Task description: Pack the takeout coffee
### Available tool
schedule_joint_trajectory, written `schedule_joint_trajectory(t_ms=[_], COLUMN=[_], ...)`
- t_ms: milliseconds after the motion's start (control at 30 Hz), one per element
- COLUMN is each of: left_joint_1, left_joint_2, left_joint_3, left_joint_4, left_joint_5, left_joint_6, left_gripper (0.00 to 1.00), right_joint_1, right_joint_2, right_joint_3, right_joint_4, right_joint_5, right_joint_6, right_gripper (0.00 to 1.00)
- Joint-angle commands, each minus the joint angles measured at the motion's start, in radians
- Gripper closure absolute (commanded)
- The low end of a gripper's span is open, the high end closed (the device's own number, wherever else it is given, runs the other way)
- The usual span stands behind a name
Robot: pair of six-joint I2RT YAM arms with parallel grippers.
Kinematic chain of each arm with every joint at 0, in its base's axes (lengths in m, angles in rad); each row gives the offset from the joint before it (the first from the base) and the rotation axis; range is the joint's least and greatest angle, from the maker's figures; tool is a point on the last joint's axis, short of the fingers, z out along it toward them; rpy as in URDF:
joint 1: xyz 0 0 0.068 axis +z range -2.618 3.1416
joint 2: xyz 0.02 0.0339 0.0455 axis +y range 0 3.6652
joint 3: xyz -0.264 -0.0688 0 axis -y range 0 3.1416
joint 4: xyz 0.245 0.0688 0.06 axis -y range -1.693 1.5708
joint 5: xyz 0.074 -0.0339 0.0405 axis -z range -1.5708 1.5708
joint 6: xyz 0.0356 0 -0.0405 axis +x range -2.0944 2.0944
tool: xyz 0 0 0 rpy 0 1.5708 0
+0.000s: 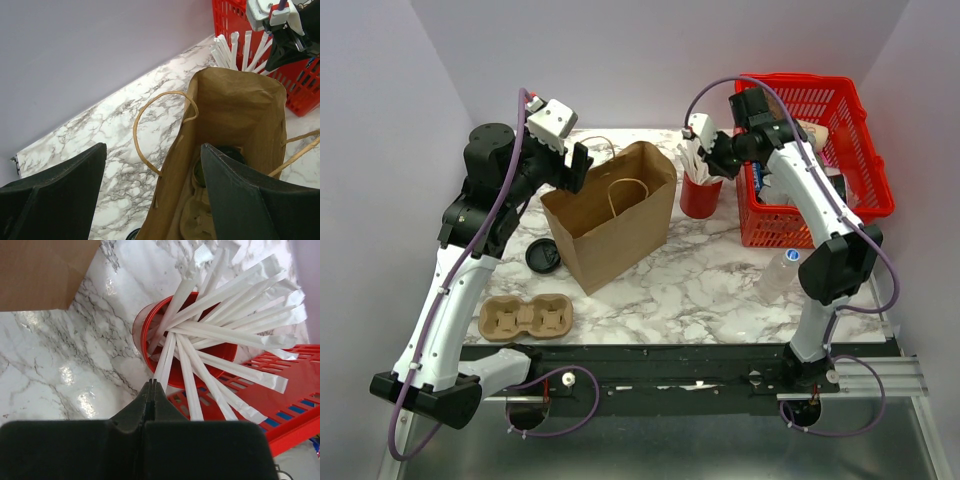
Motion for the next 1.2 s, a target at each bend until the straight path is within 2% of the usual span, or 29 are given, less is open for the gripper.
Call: schedule_joint_trajectory(t_ms=[0, 300, 600, 800, 967, 1167], left_joint_1=[0.010, 0.013, 0.013, 0.014, 0.013, 0.016], left_joint_2=[-0.002, 0.010, 0.042, 0.054, 0.056, 0.058], left_joint_3=[-0.001, 0.000, 0.025, 0.041, 0.049, 0.054], left_joint_4=[0.011, 0.018, 0.022, 0.012, 0.008, 0.014], left_joint_5=[0.004, -0.001, -0.013, -0.025, -0.053, -0.082], left_joint_6=[-0.014, -0.007, 0.022, 0.030, 0.053, 0.062], left_gripper=[0.16, 0.16, 0.16, 0.16, 0.16, 0.16], right_joint_1=[-0.005, -0.004, -0.005, -0.005, -0.005, 0.013], right_joint_2=[-0.029, -0.101, -0.225, -0.343, -0.351, -0.365], right_joint_3=[0.056, 0.240, 0.398, 0.347, 0.429, 0.378], right_joint_4=[0.006, -0.099, -0.031, 0.203, 0.240, 0.191], right_joint_5=[0.002, -0.014, -0.121, -0.193, -0.281, -0.359], right_joint_6=[0.032, 0.110, 0.182, 0.288, 0.352, 0.389], right_gripper=[0.99, 0.99, 0.99, 0.99, 1.00, 0.99])
